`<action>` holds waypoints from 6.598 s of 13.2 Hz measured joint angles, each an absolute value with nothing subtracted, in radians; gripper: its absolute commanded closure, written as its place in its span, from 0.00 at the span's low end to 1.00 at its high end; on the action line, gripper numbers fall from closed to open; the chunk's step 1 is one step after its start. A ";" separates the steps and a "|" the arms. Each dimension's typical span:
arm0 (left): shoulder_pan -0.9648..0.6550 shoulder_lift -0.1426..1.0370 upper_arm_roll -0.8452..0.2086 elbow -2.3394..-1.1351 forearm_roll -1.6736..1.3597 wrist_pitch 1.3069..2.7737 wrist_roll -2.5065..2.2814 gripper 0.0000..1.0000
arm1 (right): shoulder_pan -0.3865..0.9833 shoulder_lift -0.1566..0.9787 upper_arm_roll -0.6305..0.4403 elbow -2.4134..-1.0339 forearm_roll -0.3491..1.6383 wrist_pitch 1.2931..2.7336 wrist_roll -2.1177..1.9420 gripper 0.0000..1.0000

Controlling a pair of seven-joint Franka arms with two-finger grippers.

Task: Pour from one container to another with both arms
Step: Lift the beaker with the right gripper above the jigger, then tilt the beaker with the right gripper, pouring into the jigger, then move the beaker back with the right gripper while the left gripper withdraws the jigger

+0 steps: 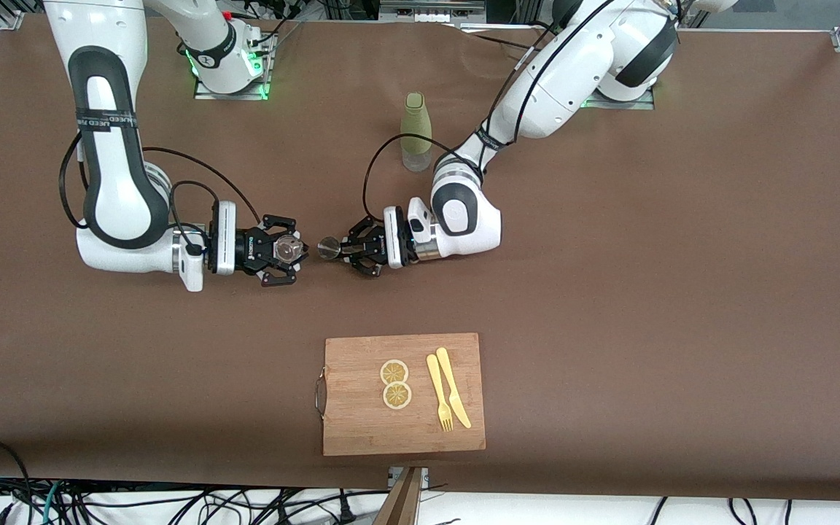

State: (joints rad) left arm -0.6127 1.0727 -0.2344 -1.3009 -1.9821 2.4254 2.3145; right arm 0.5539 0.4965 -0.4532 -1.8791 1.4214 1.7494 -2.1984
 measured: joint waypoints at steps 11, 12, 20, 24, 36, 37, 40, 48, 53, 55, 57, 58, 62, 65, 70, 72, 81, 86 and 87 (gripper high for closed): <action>-0.613 1.073 -0.233 -1.301 -1.982 2.429 2.312 1.00 | 0.640 0.485 -0.505 -1.897 1.420 1.794 -2.198 0.91; -0.613 1.073 -0.233 -1.301 -1.982 2.429 2.311 1.00 | 0.646 0.485 -0.507 -1.897 1.420 1.799 -2.198 0.91; -0.612 1.074 -0.230 -1.301 -1.982 2.430 2.307 1.00 | 0.693 0.485 -0.514 -1.904 1.420 1.838 -2.197 0.91; -0.610 1.075 -0.223 -1.301 -1.982 2.430 2.298 1.00 | 0.696 0.485 -0.517 -1.905 1.420 1.854 -2.196 0.91; -0.610 1.076 -0.223 -1.301 -1.982 2.430 2.291 1.00 | 0.742 0.485 -0.517 -1.908 1.421 1.925 -2.191 0.91; -0.610 1.076 -0.223 -1.301 -1.982 2.430 2.291 1.00 | 0.747 0.485 -0.517 -1.908 1.421 1.930 -2.188 0.91; -0.610 1.078 -0.223 -1.301 -1.982 2.430 2.291 1.00 | 0.749 0.485 -0.521 -1.908 1.421 1.934 -2.185 0.90; -0.610 1.079 -0.223 -1.301 -1.982 2.429 2.280 1.00 | 0.743 0.464 -0.534 -1.908 1.430 1.859 -2.142 0.91; -0.606 1.078 -0.223 -1.298 -1.982 2.429 2.274 1.00 | 0.702 0.416 -0.541 -1.909 1.457 1.757 -2.116 0.91; -0.598 1.076 -0.222 -1.299 -1.982 2.429 2.274 1.00 | 0.679 0.415 -0.540 -1.911 1.474 1.707 -2.116 0.91; -0.585 1.069 -0.221 -1.305 -1.982 2.430 2.274 1.00 | 0.647 0.415 -0.540 -1.913 1.477 1.661 -2.116 0.91; -0.579 1.065 -0.221 -1.309 -1.982 2.429 2.274 1.00 | 0.629 0.415 -0.540 -1.914 1.477 1.637 -2.116 0.91; -0.554 1.031 -0.221 -1.351 -1.965 2.429 2.274 1.00 | 0.517 0.449 -0.539 -1.902 1.476 1.480 -2.125 0.91; -0.512 0.984 -0.221 -1.424 -1.918 2.416 2.275 1.00 | 0.418 0.516 -0.539 -1.880 1.466 1.385 -2.186 0.91; -0.400 0.934 -0.221 -1.549 -1.904 2.291 2.341 1.00 | 0.305 0.675 -0.537 -1.846 1.462 1.209 -2.323 0.91; -0.346 0.927 -0.220 -1.591 -1.890 2.225 2.377 1.00 | 0.271 0.735 -0.536 -1.820 1.461 1.185 -2.379 0.91; -0.021 0.815 -0.161 -1.756 -1.386 1.929 2.384 1.00 | 0.063 0.908 -0.437 -1.676 1.399 1.143 -2.542 0.91; 0.101 0.782 0.066 -1.803 -1.215 1.622 2.480 1.00 | 0.044 0.998 -0.430 -1.617 1.399 1.128 -2.604 0.90; 0.121 0.781 0.099 -1.803 -1.193 1.576 2.511 1.00 | 0.044 1.006 -0.430 -1.614 1.398 1.127 -2.614 0.90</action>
